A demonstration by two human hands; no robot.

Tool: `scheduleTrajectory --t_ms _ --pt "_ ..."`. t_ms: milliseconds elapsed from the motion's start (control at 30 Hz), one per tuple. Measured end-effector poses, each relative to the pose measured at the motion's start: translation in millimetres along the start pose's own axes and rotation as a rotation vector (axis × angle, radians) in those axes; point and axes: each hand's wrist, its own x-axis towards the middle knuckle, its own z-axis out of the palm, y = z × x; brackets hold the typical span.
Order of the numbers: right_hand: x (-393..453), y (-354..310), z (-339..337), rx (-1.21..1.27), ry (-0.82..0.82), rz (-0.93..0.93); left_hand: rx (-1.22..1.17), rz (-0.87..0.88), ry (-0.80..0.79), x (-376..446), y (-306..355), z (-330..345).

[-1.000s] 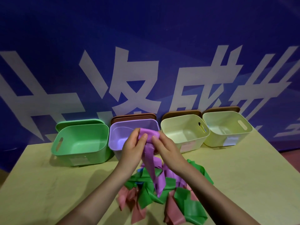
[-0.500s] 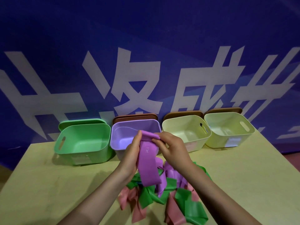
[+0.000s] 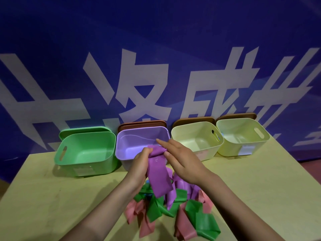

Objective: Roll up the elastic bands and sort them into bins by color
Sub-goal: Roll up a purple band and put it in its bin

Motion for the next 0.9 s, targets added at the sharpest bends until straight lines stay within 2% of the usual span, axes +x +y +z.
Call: scheduleTrajectory --t_ms 67,133,267,433,500,633,800,900 --pt "-1.6 -1.9 0.4 0.170 -0.006 0.088 0.020 0.032 0.008 0.0 -0.3 -0.6" --pt "-0.5 -3.0 4.5 0.341 0.058 0.193 0.048 0.076 0.002 0.1 -0.5 -1.5" --pt "3.9 -3.6 11.4 0.472 0.080 0.370 0.095 0.156 -0.061 -1.8 -1.6 -3.3" --pt "4.8 -11.2 18.9 0.271 0.078 0.307 0.138 0.267 -0.027 -10.1 1.8 3.1" --pt "5.1 -14.0 22.7 0.267 0.110 0.326 0.187 0.277 -0.023 -11.7 4.5 6.1" --pt "6.3 -15.6 17.9 0.444 0.154 0.356 0.291 0.326 -0.045 -9.8 8.1 4.1" --pt "10.9 -15.4 13.2 0.803 0.192 0.421 0.359 0.415 -0.022 -3.4 3.2 -3.2" --pt "11.3 -11.5 15.4 0.813 0.239 0.423 0.417 0.464 -0.014 -1.2 0.8 -6.6"
